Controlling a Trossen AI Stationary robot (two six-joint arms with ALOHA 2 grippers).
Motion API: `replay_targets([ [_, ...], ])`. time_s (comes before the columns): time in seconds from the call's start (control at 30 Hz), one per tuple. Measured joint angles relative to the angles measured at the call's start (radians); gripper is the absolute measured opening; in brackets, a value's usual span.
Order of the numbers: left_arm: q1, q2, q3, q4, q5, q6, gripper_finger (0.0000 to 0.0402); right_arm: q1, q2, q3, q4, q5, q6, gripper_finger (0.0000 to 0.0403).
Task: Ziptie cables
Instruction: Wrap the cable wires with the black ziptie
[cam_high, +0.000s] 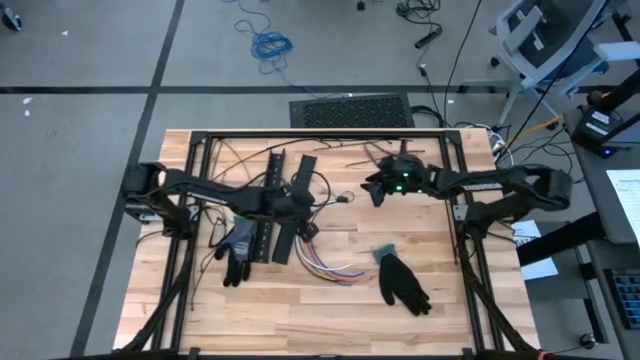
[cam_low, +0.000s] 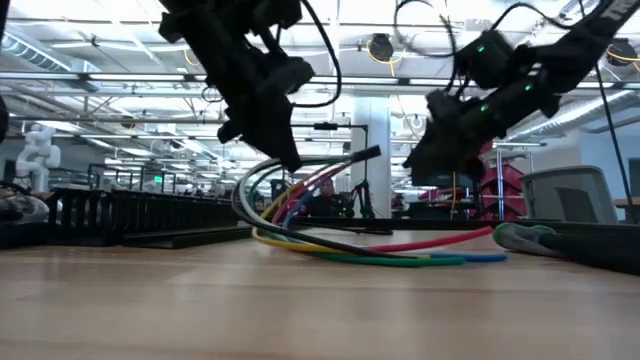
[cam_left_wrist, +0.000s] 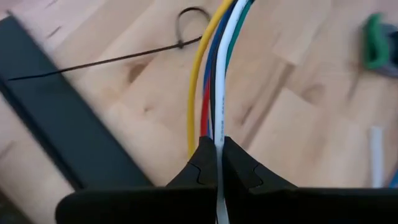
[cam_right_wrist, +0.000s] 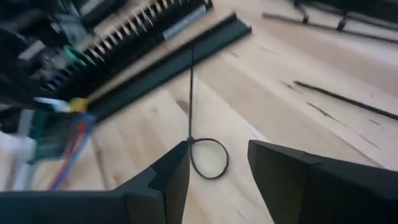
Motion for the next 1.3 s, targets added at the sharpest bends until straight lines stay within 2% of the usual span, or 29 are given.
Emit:
replay_targets([
  [0.2, -0.036, -0.037, -0.011, -0.019, -0.007, 0.016, 0.0004, -0.002, 0.185, 0.098, 0.000, -0.007, -0.036, 0.0178],
  [0.47, -0.047, -0.046, -0.011, -0.032, -0.013, 0.034, 0.0007, -0.002, 0.352, 0.225, -0.101, -0.033, -0.088, 0.0167],
  [0.7, -0.053, -0.046, -0.010, -0.036, -0.015, 0.032, 0.0004, -0.003, 0.392, 0.259, -0.108, -0.030, -0.136, 0.0165],
  [0.93, -0.053, -0.046, -0.010, -0.053, -0.033, 0.010, 0.0004, -0.002, 0.408, 0.263, -0.194, -0.026, -0.209, 0.0164],
  [1.13, -0.053, -0.046, -0.010, -0.058, -0.035, 0.013, 0.0004, -0.001, 0.433, 0.263, -0.157, -0.006, -0.214, 0.0163],
  [1.3, -0.053, -0.046, -0.010, -0.060, -0.036, 0.008, 0.0004, 0.005, 0.459, 0.263, -0.150, 0.021, -0.214, 0.0138],
])
